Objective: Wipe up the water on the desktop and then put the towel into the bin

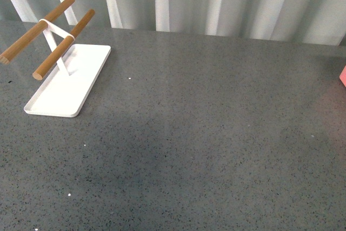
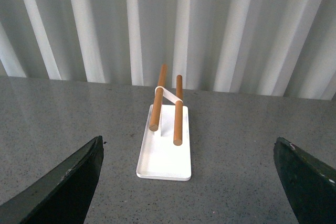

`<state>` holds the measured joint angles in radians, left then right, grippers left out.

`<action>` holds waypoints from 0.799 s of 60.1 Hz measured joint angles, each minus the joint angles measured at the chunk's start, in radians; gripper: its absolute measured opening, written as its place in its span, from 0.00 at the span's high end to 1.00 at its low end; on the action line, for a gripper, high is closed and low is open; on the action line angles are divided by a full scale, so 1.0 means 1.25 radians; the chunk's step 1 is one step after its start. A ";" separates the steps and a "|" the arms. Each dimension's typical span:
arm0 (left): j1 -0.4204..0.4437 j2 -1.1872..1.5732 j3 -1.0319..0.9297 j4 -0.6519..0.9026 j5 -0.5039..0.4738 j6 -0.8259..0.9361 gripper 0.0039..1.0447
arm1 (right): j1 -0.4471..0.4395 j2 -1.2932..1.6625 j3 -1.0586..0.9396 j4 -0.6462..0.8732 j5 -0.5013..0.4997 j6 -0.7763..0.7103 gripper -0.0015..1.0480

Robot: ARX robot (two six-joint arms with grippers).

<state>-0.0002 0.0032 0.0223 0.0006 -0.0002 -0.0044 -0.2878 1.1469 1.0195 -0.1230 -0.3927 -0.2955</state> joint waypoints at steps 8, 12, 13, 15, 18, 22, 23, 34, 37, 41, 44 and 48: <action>0.000 0.000 0.000 0.000 0.000 0.000 0.06 | 0.055 -0.131 -0.215 0.287 0.145 0.146 0.29; 0.000 0.000 0.000 0.000 0.000 0.000 0.06 | 0.073 -0.175 -0.303 0.348 0.164 0.185 0.41; 0.000 0.000 0.000 0.000 0.000 0.000 0.06 | 0.076 -0.180 -0.314 0.353 0.168 0.189 0.42; 0.000 0.000 0.000 0.000 0.000 0.000 0.06 | 0.086 -0.200 -0.354 0.370 0.175 0.200 0.49; 0.000 0.000 0.000 0.000 0.000 0.000 0.06 | 0.098 -0.220 -0.400 0.389 0.185 0.209 0.58; 0.000 0.000 0.000 0.000 0.000 0.000 0.06 | 0.112 -0.244 -0.450 0.406 0.195 0.215 0.68; 0.000 0.000 0.000 0.000 0.000 0.000 0.06 | 0.116 -0.251 -0.465 0.410 0.197 0.216 0.71; 0.000 0.000 0.000 0.000 0.000 0.000 0.06 | 0.146 -0.329 -0.576 0.444 0.232 0.222 0.97; 0.000 0.000 0.000 0.000 0.000 0.000 0.06 | 0.153 -0.345 -0.598 0.447 0.237 0.222 0.97; 0.000 0.000 0.000 0.000 0.000 0.000 0.06 | 0.171 -0.366 -0.622 0.448 0.258 0.222 0.97; 0.000 0.000 0.000 0.000 0.000 0.000 0.06 | 0.202 -0.385 -0.640 0.448 0.301 0.222 0.97; 0.000 0.000 0.000 0.000 0.000 0.000 0.06 | 0.223 -0.409 -0.664 0.448 0.304 0.222 0.97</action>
<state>-0.0002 0.0032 0.0223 0.0006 0.0002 -0.0044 -0.0090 0.6361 0.1894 0.4370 -0.0128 -0.0181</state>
